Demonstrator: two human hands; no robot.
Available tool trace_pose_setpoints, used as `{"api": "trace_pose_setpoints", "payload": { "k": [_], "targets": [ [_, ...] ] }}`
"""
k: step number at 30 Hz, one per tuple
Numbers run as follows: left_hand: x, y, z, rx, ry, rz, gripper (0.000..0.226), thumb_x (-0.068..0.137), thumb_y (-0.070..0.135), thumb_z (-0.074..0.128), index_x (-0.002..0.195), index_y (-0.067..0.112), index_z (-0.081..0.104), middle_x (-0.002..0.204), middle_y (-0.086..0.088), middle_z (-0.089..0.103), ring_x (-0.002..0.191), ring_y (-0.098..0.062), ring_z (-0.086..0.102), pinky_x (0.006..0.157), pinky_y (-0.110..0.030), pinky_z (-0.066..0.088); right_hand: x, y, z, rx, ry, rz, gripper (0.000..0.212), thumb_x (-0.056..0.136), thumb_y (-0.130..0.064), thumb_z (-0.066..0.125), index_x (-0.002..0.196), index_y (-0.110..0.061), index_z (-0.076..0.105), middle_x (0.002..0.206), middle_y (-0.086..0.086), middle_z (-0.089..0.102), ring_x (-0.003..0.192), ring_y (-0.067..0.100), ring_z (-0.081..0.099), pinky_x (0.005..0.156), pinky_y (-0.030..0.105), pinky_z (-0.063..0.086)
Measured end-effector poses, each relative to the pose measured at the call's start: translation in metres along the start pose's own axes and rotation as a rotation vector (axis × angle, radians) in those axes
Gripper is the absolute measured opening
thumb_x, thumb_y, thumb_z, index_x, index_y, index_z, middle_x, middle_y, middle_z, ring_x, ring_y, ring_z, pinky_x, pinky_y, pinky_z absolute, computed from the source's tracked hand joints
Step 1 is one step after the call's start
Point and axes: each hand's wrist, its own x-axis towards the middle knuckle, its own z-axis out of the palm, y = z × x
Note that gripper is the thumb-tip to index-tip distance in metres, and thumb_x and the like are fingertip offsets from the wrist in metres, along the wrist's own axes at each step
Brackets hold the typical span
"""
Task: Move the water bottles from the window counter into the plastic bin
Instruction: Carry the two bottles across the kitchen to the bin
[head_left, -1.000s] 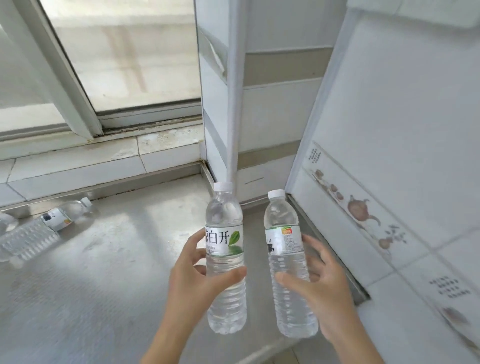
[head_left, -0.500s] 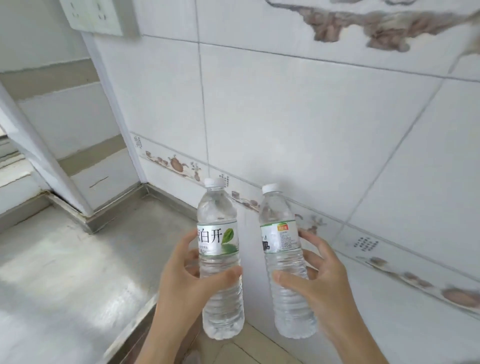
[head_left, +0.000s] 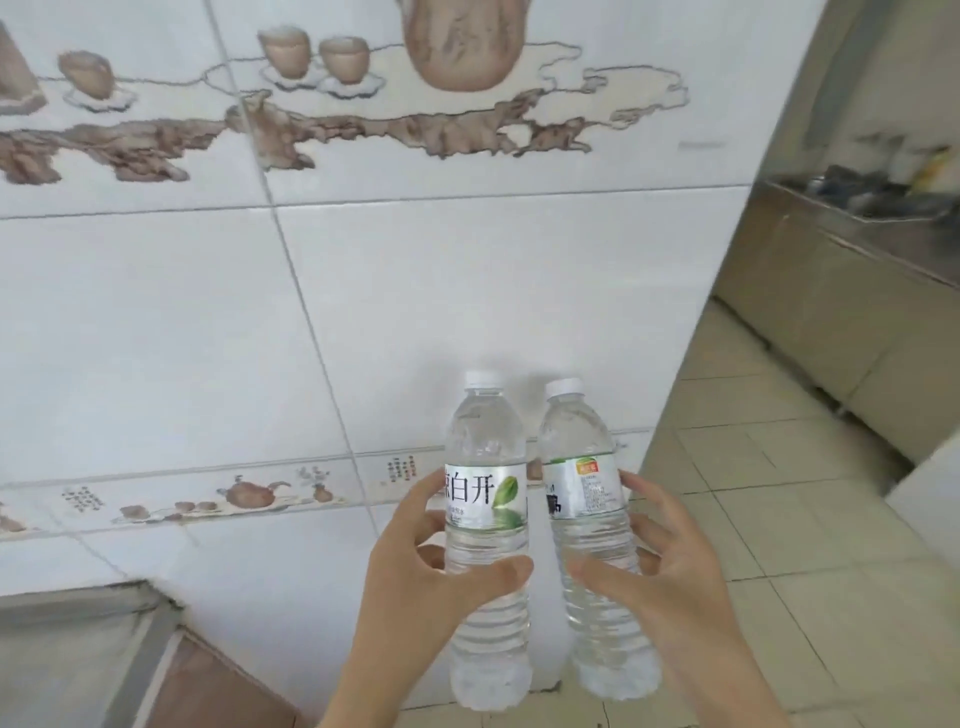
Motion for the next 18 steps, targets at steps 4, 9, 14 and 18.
{"api": "trace_pose_setpoints", "payload": {
  "k": [4,9,14,18],
  "targets": [
    [0.032,0.007,0.049,0.024,-0.192,0.049,0.09,0.036,0.04,0.093,0.116,0.057,0.056,0.104,0.018,0.074,0.084,-0.013,0.073,0.07,-0.021,0.055,0.009,-0.002,-0.038,0.025,0.188,-0.006,0.082,0.055,0.0,0.088,0.115,-0.046,0.056,0.102,-0.008,0.074,0.094,0.013,0.07,0.082,0.041,0.056],
    [0.072,0.015,0.108,0.012,-0.427,0.043,0.088,0.036,0.036,0.094,0.112,0.059,0.056,0.101,0.034,0.068,0.084,-0.002,0.071,0.069,-0.013,0.051,0.024,-0.002,-0.078,0.034,0.415,-0.006,0.08,0.057,0.005,0.086,0.115,-0.042,0.057,0.1,-0.003,0.075,0.088,0.019,0.072,0.078,0.046,0.056],
    [0.097,0.026,0.169,0.001,-0.615,0.047,0.08,0.053,0.015,0.097,0.111,0.052,0.054,0.091,0.052,0.057,0.085,0.015,0.062,0.066,-0.007,0.047,0.034,0.0,-0.117,0.058,0.6,0.012,0.077,0.057,0.002,0.086,0.113,-0.041,0.058,0.098,-0.002,0.075,0.087,0.023,0.072,0.077,0.046,0.056],
    [0.107,0.033,0.225,0.023,-0.706,0.074,0.078,0.043,0.03,0.091,0.107,0.057,0.055,0.095,0.042,0.064,0.088,0.012,0.063,0.068,-0.002,0.043,0.04,0.0,-0.157,0.068,0.714,0.018,0.076,0.056,0.003,0.087,0.111,-0.042,0.059,0.096,-0.006,0.075,0.085,0.021,0.072,0.077,0.045,0.055]
  ]
}}
